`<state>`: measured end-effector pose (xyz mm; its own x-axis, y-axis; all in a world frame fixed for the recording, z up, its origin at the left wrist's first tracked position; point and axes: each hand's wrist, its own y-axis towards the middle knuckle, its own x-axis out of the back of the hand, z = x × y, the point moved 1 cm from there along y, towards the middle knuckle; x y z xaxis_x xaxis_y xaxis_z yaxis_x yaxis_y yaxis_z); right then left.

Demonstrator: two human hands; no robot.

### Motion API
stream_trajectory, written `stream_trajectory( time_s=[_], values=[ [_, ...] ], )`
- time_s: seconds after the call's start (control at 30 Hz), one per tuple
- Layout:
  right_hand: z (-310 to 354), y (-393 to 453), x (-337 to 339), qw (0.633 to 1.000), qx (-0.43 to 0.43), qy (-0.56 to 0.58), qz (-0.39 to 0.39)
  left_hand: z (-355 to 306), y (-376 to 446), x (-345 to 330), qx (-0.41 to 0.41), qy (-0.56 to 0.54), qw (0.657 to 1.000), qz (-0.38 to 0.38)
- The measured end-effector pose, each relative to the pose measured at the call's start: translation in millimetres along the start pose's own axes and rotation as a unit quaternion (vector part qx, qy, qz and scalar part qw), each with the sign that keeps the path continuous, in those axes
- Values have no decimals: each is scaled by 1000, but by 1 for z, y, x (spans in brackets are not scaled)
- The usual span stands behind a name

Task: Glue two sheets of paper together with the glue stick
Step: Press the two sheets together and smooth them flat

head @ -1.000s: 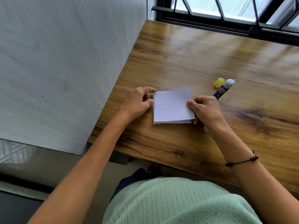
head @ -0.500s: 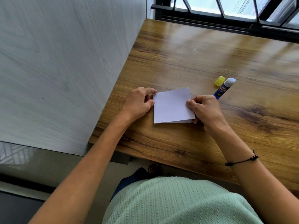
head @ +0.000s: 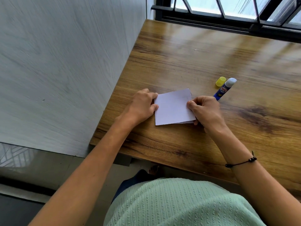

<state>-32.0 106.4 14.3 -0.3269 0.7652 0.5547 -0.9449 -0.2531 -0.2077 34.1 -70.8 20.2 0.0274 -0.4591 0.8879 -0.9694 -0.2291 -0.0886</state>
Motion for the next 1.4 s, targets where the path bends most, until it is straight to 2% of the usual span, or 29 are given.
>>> stream_trajectory(
  time_s=[0.13,0.3,0.53,0.67,0.77,0.83,0.9,1.0,1.23,1.4],
  values=[
    [2,-4,1,998,46,-38,-23,-4,0,-1,-12,79,995,59],
    [3,-8,-2,985,108,-103,-81,-9,-4,0,-11,117,988,100],
    [-4,-13,-4,971,164,-141,-104,-14,-9,2,-12,155,981,117],
    [-1,-20,-5,953,193,-211,-99,-15,-9,1,-11,173,978,118],
    [8,-30,-12,909,244,-326,-84,-15,-9,0,-7,175,977,119],
    [20,-36,-26,910,273,-307,-52,-14,-10,-1,-5,168,979,116],
    [30,-39,-44,923,288,-252,33,-12,-11,-2,-9,158,982,103],
    [23,-35,-61,918,284,-239,138,-10,-12,-5,-13,169,981,98],
    [-4,-16,-59,877,304,-356,115,-13,-10,-4,2,191,972,133],
    [-6,4,-57,867,294,-387,112,-15,-13,-3,9,211,967,140]
  ],
)
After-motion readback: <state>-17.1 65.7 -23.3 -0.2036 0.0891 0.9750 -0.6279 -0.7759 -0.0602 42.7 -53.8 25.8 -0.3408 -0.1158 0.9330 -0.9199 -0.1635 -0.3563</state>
